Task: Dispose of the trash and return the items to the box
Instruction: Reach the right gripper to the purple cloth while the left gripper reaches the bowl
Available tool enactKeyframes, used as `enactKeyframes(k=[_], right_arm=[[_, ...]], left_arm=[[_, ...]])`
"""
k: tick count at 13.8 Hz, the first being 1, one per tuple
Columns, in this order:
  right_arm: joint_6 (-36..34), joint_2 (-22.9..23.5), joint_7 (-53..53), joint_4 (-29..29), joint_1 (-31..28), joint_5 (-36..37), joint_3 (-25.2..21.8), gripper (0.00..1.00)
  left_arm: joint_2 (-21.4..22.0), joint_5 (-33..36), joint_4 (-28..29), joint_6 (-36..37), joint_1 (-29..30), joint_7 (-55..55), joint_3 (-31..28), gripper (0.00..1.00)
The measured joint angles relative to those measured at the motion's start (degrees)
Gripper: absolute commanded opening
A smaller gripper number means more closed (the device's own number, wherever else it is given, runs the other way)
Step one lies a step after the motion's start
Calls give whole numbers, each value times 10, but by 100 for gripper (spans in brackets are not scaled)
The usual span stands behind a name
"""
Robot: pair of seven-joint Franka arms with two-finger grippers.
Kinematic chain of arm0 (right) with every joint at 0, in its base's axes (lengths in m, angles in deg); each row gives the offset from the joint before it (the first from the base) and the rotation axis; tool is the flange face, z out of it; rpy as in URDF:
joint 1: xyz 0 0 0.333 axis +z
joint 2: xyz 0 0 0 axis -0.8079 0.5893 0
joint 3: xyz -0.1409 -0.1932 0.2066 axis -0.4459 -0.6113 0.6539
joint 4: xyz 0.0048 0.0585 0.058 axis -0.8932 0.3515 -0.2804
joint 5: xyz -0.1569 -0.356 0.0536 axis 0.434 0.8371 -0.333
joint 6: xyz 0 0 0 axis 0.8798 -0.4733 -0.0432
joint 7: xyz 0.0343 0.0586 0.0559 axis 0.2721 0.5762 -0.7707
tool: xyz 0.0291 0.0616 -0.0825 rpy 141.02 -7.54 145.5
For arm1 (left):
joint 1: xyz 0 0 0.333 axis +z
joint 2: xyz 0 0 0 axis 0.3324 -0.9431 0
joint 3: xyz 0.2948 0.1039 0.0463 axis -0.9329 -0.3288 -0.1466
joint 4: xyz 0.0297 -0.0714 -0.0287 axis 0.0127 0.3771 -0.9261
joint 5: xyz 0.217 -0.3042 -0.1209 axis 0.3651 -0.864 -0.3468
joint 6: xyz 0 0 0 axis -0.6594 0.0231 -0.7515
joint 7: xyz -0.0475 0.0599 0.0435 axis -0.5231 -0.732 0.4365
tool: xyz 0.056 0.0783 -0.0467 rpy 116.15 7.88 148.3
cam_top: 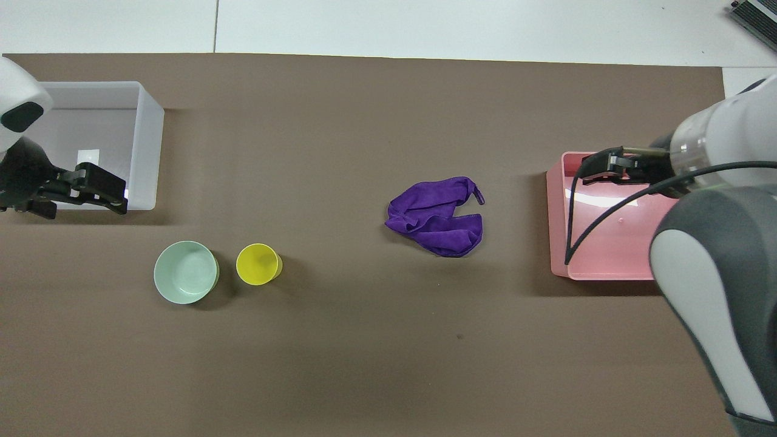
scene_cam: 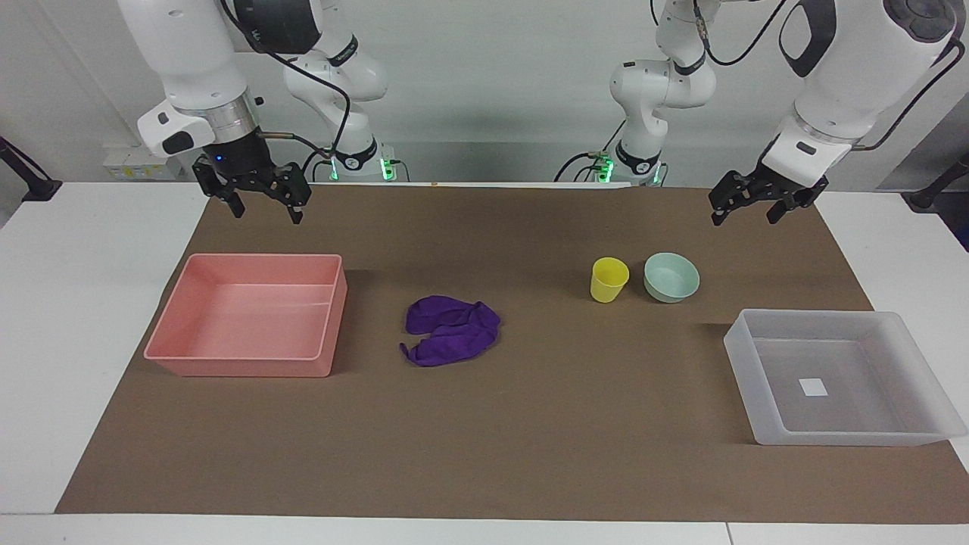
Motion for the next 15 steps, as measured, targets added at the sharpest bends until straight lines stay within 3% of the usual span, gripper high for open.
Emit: enactKeyframes(k=[3, 6, 8, 12, 15], right_arm=[[60, 20, 67, 27, 35, 1, 1, 100], [126, 58, 180, 46, 74, 2, 1, 100], [157, 82, 252, 59, 92, 2, 1, 100], [239, 112, 456, 100, 136, 0, 2, 100], [298, 129, 536, 133, 154, -18, 3, 100]], left_arm=[[4, -38, 34, 4, 29, 0, -1, 100], [21, -73, 107, -35, 80, -32, -2, 100], [37, -76, 179, -103, 85, -51, -2, 100], [63, -78, 381, -313, 82, -79, 5, 100], [66, -78, 456, -385, 86, -121, 3, 100]])
